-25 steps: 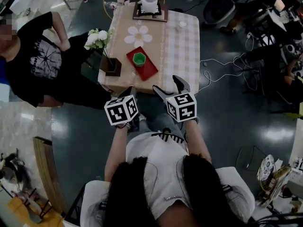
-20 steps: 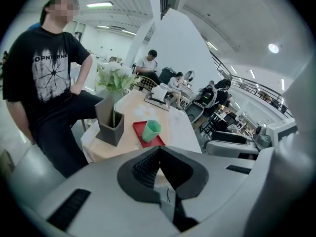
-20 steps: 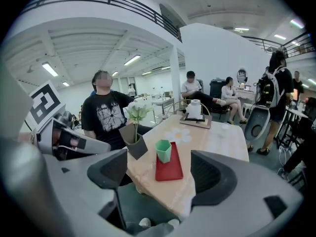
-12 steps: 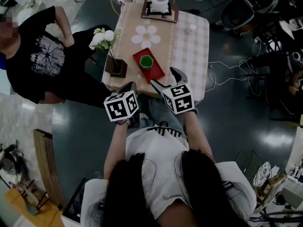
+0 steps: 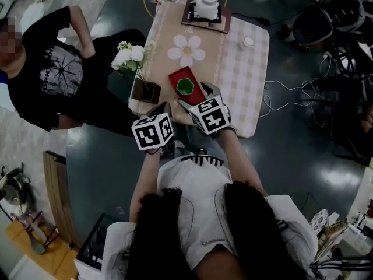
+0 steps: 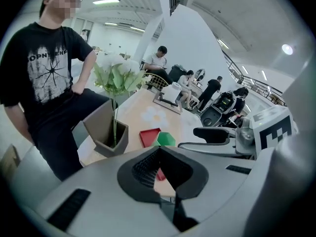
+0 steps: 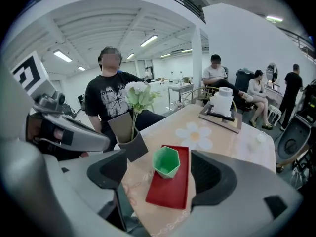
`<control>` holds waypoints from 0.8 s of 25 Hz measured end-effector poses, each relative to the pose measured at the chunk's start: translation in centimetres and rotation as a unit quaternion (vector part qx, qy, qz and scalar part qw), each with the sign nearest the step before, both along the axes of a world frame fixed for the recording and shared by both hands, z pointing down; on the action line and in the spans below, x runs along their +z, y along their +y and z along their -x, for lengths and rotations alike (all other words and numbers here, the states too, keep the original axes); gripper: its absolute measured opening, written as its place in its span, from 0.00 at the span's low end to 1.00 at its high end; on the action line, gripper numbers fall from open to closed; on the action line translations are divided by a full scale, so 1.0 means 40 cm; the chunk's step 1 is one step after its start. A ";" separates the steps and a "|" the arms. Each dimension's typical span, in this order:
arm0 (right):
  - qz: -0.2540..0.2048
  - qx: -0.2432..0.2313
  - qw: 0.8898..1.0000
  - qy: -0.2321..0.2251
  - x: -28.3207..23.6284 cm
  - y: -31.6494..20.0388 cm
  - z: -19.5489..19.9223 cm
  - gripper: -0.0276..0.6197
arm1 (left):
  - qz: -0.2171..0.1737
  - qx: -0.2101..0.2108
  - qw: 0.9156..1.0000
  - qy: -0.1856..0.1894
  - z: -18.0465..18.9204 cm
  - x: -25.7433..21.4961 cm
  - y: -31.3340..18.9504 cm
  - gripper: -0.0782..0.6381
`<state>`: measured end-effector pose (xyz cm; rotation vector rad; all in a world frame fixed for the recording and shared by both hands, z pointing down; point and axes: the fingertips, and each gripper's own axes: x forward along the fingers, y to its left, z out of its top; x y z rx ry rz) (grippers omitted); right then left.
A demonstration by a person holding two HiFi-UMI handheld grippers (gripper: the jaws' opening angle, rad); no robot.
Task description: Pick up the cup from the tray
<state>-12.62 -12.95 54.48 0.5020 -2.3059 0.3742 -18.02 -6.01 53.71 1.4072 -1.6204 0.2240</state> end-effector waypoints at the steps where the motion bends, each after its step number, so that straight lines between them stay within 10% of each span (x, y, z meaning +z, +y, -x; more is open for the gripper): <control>1: 0.007 -0.004 1.000 0.004 0.014 -0.005 0.009 0.64 | 0.004 -0.003 1.000 0.000 0.003 0.005 -0.006 0.12; 20: 0.067 -0.071 0.988 0.122 0.236 -0.038 0.075 0.64 | 0.058 -0.056 0.997 0.004 0.058 0.078 -0.037 0.12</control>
